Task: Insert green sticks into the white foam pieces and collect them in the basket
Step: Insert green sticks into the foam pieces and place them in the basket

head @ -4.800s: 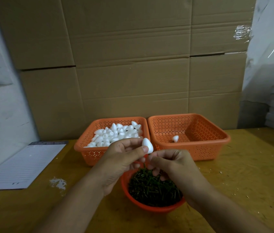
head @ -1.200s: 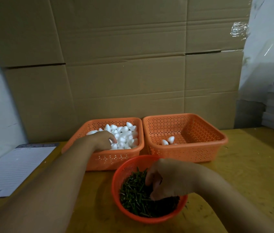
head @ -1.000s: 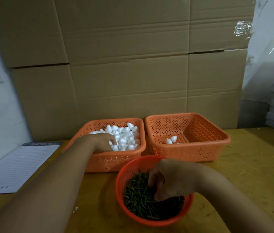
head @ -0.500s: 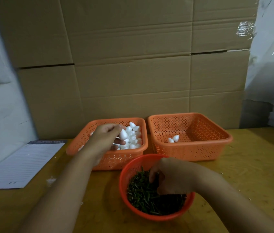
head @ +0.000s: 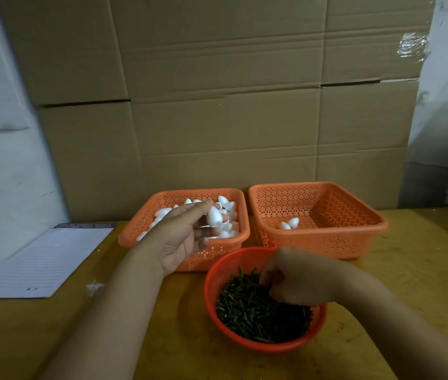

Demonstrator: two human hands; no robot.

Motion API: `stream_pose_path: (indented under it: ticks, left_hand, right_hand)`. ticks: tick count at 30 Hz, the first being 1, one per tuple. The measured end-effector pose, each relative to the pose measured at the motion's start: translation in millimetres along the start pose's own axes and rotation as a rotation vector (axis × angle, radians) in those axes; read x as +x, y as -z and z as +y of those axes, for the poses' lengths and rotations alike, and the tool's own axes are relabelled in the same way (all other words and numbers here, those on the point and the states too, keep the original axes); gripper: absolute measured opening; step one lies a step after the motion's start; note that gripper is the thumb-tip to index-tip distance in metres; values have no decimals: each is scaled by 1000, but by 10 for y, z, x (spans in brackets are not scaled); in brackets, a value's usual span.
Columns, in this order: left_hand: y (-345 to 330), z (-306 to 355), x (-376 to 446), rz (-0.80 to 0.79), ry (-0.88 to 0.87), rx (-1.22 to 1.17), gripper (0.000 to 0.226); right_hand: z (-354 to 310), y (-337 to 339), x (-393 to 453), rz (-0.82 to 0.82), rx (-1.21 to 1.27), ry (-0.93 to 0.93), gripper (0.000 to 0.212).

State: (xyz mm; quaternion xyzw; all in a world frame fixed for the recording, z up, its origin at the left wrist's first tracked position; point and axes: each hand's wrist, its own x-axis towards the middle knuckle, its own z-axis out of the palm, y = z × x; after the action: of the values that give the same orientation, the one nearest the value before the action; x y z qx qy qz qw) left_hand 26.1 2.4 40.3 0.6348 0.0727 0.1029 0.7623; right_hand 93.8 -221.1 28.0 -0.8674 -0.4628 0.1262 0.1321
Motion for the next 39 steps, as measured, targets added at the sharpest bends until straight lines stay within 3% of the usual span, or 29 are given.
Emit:
stream_pose_path:
  ticks: [4, 10, 26, 39]
  left_hand:
    - [-22, -14, -23, -29, -5, -34, 18]
    - [-18, -14, -28, -81, -9, -61, 40]
    - [-77, -18, -41, -100, 3, -51, 40]
    - [-77, -13, -35, -100, -4, -51, 39]
  right_hand:
    - [-10, 36, -7, 91, 57, 35, 25]
    - [-1, 57, -15, 173, 141, 68, 19]
    - [-137, 75, -59, 121, 788, 28, 11]
    - [-143, 76, -57, 205, 817, 10, 15]
